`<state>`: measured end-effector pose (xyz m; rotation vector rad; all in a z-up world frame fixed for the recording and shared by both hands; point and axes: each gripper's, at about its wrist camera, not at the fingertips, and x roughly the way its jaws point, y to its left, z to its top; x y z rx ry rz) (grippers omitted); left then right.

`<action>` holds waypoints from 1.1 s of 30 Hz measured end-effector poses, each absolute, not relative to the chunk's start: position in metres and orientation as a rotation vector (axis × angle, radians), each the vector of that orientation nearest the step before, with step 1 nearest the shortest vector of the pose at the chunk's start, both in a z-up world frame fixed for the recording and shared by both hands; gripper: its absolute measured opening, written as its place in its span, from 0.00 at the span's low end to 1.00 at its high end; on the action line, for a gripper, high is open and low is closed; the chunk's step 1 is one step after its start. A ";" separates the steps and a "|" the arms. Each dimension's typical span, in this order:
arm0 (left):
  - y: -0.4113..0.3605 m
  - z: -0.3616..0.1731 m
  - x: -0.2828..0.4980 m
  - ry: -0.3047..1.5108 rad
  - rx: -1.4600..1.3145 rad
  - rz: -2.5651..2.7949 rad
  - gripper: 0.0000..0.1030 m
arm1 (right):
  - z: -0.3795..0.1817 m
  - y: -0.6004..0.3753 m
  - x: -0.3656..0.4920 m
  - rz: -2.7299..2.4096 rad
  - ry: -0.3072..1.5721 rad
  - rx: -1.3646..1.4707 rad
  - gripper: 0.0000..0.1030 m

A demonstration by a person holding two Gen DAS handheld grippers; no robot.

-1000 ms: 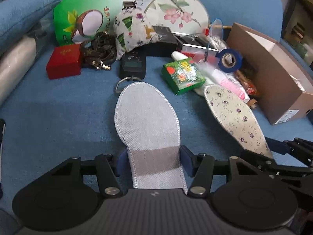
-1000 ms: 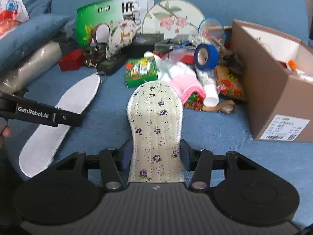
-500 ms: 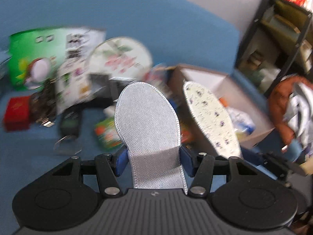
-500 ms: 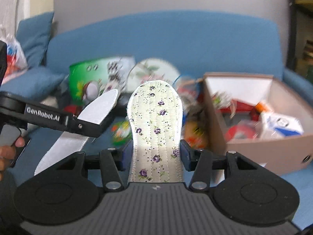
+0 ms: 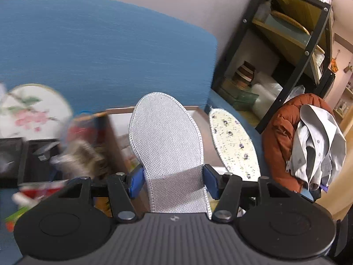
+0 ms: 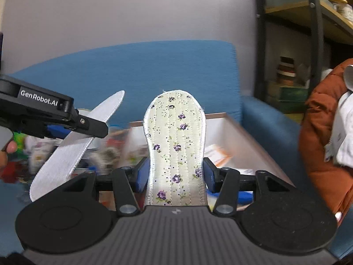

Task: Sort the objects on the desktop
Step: 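Lift both insoles and carry them toward the brown box, then lower both insoles into the brown box and open both tools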

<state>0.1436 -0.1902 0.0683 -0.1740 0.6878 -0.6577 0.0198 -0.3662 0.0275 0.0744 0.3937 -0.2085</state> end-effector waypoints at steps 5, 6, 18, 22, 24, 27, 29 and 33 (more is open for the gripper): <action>-0.231 0.046 0.176 0.722 -0.144 -0.657 0.57 | 0.009 -0.411 0.052 -0.237 0.447 0.119 0.48; -0.237 0.042 0.181 0.729 -0.146 -0.656 0.57 | 0.004 -0.418 0.059 -0.240 0.460 0.123 0.48; -0.266 0.012 0.213 0.750 -0.126 -0.606 0.65 | -0.018 -0.442 0.120 -0.238 0.535 0.102 0.50; -0.252 0.016 0.212 0.749 -0.181 -0.647 0.97 | -0.016 -0.440 0.123 -0.221 0.543 0.103 0.68; -0.248 0.019 0.209 0.745 -0.183 -0.657 0.98 | -0.014 -0.441 0.116 -0.229 0.523 0.117 0.79; -0.245 0.020 0.207 0.772 -0.174 -0.643 0.99 | -0.012 -0.439 0.102 -0.234 0.506 0.154 0.95; -0.244 0.020 0.203 0.780 -0.161 -0.631 0.99 | -0.010 -0.435 0.096 -0.229 0.516 0.152 0.95; -0.230 0.025 0.189 0.787 -0.176 -0.644 0.98 | -0.004 -0.423 0.084 -0.231 0.534 0.139 0.95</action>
